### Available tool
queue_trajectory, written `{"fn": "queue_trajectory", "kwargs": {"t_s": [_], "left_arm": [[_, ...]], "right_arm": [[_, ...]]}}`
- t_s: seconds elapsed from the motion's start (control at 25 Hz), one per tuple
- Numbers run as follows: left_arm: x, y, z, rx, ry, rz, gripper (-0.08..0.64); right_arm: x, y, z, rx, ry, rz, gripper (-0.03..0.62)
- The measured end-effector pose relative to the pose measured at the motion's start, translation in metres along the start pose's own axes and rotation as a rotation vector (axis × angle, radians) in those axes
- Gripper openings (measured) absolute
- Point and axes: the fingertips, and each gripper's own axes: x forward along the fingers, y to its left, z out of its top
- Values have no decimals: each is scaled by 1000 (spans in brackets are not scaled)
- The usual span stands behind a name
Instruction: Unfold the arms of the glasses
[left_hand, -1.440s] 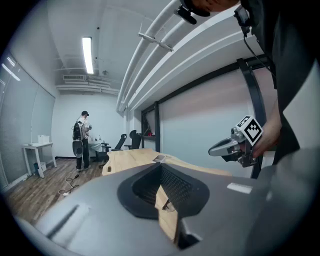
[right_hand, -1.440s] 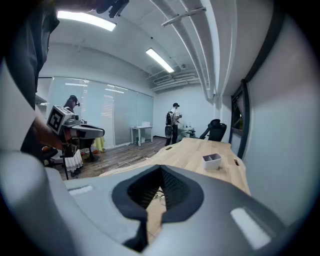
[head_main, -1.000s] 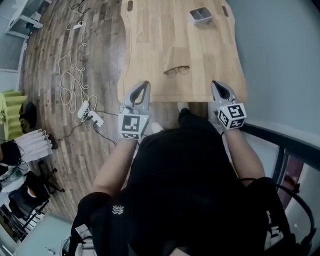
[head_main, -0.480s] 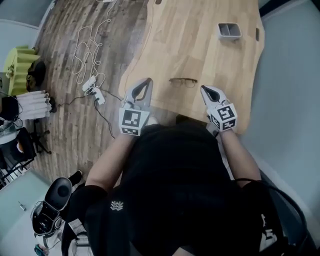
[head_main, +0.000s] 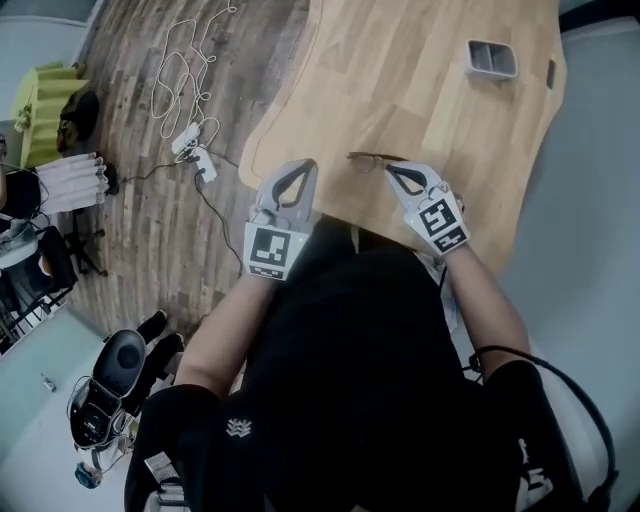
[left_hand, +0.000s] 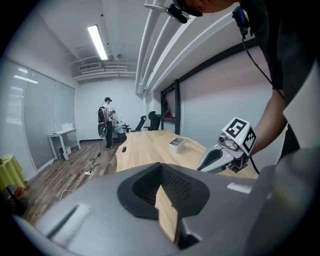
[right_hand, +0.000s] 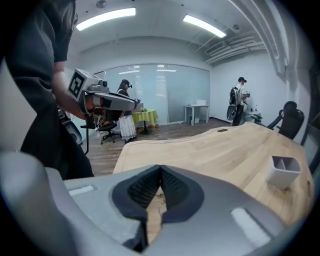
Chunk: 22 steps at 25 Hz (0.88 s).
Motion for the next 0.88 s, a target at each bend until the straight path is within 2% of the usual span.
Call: {"fn": "queue_trajectory", "kwargs": {"t_s": [0.16,0.24,0.36,0.6,0.88], "left_arm": [[8,-5,-19,76,5,-81,6],[15,-3,-30,89,6,-113,6],[26,4,-41,64,1,-130,6],[40,10,-46,18,-20,-125,6],[38,27,-67,-17,17,-100,6]], "right_arm": [[30,1,-3,-71,62,12,2],[45,1,-9,-108,106,8,2],[61,2,-17,-158,172,13,2],[85,6,-26,-195,242,98,31],[110,10,-43,-385,366,166,32]]}}
